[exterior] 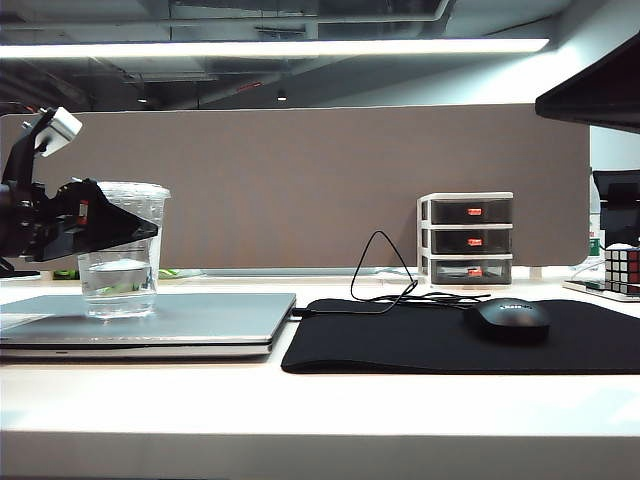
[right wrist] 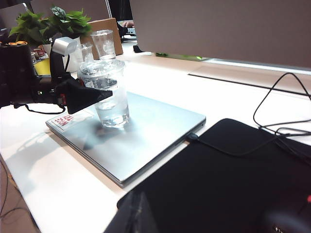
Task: Pick up the coffee cup and place it over the laptop.
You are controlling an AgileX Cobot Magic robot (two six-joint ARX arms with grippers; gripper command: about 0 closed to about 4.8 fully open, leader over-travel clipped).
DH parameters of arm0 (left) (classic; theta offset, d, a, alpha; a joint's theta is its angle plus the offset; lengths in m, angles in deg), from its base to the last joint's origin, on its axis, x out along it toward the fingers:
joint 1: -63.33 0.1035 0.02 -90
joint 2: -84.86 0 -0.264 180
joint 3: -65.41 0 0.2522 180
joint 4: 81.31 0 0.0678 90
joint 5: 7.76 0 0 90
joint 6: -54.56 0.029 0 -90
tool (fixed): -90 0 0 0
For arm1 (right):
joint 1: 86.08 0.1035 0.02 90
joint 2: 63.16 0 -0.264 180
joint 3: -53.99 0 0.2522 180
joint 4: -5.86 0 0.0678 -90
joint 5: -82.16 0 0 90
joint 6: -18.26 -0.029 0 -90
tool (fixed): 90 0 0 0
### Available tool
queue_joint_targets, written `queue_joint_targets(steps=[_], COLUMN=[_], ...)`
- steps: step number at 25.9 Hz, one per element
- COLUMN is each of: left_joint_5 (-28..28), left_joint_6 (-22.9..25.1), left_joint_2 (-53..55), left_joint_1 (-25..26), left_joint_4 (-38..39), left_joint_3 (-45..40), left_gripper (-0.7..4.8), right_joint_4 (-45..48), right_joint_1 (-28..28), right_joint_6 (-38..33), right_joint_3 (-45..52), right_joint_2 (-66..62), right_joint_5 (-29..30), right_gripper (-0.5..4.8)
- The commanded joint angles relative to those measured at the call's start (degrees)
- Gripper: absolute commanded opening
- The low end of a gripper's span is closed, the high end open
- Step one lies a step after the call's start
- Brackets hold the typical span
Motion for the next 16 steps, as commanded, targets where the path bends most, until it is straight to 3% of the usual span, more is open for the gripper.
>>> queue_joint_targets(steps=[1, 7, 14, 16], left_joint_5=[-0.6, 1.4, -2.6, -2.5], left_joint_6=[-1.1, -1.6, -2.6, -0.9], left_joint_2=[-0.6, -0.6, -1.0, -1.0], left_joint_1=[0.2, 0.2, 0.1, 0.1], left_joint_4=[-2.4, -2.5, -2.8, -2.8], left_joint_3=[0.2, 0.3, 0.2, 0.2], left_gripper=[4.79, 4.79, 4.79, 4.79], right_joint_4=[0.8, 0.4, -0.2, -0.4], right_joint_1=[0.0, 0.1, 0.1, 0.1], right_joint_6=[0.1, -0.2, -0.3, -0.3], right_joint_3=[-0.4, -0.4, -0.4, -0.4], right_joint_2=[0.3, 2.1, 2.5, 2.5], right_joint_5=[0.2, 0.4, 0.4, 0.5], right_gripper=[-0.05, -0.05, -0.05, -0.05])
